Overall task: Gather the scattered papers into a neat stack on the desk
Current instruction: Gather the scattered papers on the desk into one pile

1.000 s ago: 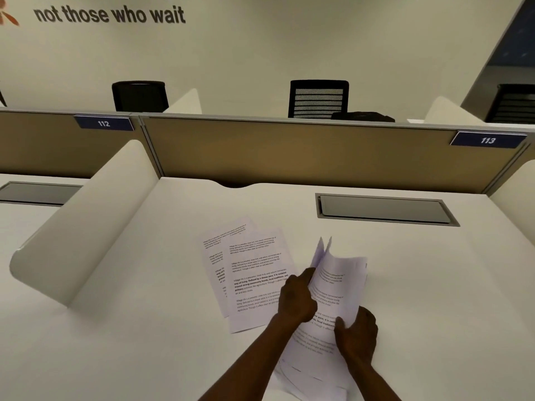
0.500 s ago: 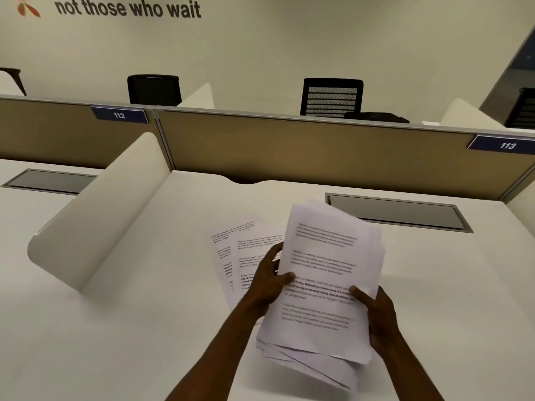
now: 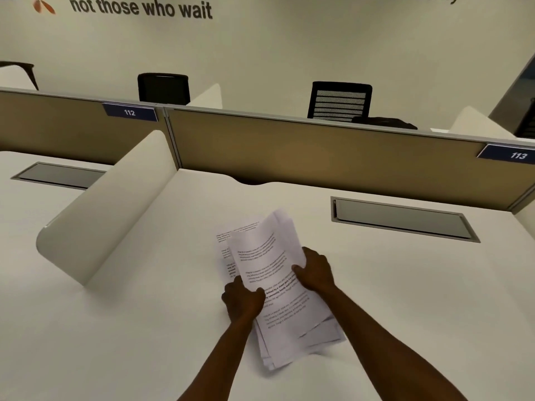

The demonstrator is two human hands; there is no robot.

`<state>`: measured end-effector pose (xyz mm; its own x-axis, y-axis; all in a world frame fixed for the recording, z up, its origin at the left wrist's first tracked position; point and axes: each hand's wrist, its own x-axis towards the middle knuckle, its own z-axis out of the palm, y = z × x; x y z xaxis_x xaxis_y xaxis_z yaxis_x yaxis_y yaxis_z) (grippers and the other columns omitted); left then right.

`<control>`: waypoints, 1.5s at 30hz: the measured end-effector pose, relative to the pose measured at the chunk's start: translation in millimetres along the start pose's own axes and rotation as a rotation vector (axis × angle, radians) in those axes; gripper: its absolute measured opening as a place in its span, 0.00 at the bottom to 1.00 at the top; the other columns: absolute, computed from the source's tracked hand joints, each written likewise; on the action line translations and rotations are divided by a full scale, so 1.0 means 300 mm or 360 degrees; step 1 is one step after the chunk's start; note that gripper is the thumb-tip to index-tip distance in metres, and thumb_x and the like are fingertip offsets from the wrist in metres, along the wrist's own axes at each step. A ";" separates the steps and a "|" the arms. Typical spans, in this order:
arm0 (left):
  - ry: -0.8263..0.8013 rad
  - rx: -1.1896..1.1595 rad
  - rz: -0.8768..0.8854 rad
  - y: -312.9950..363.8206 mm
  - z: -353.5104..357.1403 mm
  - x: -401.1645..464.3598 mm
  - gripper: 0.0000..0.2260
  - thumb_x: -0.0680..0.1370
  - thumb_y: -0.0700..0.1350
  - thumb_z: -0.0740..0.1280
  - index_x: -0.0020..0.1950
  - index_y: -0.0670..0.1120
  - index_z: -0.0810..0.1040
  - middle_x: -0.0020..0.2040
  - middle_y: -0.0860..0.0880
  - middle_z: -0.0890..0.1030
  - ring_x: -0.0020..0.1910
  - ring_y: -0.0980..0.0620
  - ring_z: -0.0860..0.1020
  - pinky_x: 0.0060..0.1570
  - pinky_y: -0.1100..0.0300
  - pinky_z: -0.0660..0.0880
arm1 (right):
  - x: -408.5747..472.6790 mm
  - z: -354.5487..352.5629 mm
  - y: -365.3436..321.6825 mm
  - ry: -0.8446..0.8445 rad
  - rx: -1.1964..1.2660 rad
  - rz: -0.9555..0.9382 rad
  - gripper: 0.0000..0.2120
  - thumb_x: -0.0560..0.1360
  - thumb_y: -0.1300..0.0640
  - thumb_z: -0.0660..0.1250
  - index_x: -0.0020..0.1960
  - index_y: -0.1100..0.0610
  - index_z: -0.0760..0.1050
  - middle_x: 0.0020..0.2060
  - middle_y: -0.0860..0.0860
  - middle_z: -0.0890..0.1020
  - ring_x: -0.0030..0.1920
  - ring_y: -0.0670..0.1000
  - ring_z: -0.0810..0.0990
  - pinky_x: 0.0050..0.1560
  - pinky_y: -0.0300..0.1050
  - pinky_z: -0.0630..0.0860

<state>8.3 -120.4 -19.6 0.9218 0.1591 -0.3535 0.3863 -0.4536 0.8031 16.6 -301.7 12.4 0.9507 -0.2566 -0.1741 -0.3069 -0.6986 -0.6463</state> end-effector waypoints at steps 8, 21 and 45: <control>0.0028 0.0296 0.0149 -0.085 0.016 0.024 0.18 0.70 0.41 0.73 0.57 0.37 0.76 0.58 0.34 0.78 0.58 0.35 0.76 0.57 0.46 0.77 | -0.061 0.222 -0.123 -0.0102 -0.0658 -0.0258 0.22 0.69 0.59 0.70 0.61 0.59 0.72 0.54 0.58 0.80 0.53 0.60 0.80 0.52 0.51 0.77; 0.0032 0.0287 0.0135 -0.091 0.012 0.012 0.26 0.73 0.40 0.72 0.70 0.40 0.70 0.66 0.39 0.71 0.67 0.40 0.69 0.64 0.49 0.73 | 0.056 0.080 0.013 -0.0308 -0.0337 0.0495 0.33 0.74 0.49 0.67 0.75 0.58 0.62 0.70 0.59 0.69 0.72 0.59 0.66 0.70 0.52 0.69; -0.0008 0.0279 0.0192 -0.100 0.007 0.024 0.27 0.74 0.43 0.69 0.73 0.45 0.68 0.66 0.43 0.73 0.66 0.44 0.70 0.64 0.53 0.73 | 0.102 0.059 0.063 0.0055 0.0849 0.0700 0.37 0.67 0.66 0.76 0.72 0.56 0.65 0.64 0.62 0.76 0.58 0.61 0.78 0.59 0.53 0.77</control>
<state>3.4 -107.5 -47.2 0.9607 0.0900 -0.2627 0.2611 -0.6149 0.7442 40.8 -310.9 -18.3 0.7382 -0.4679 -0.4860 -0.5917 -0.1031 -0.7995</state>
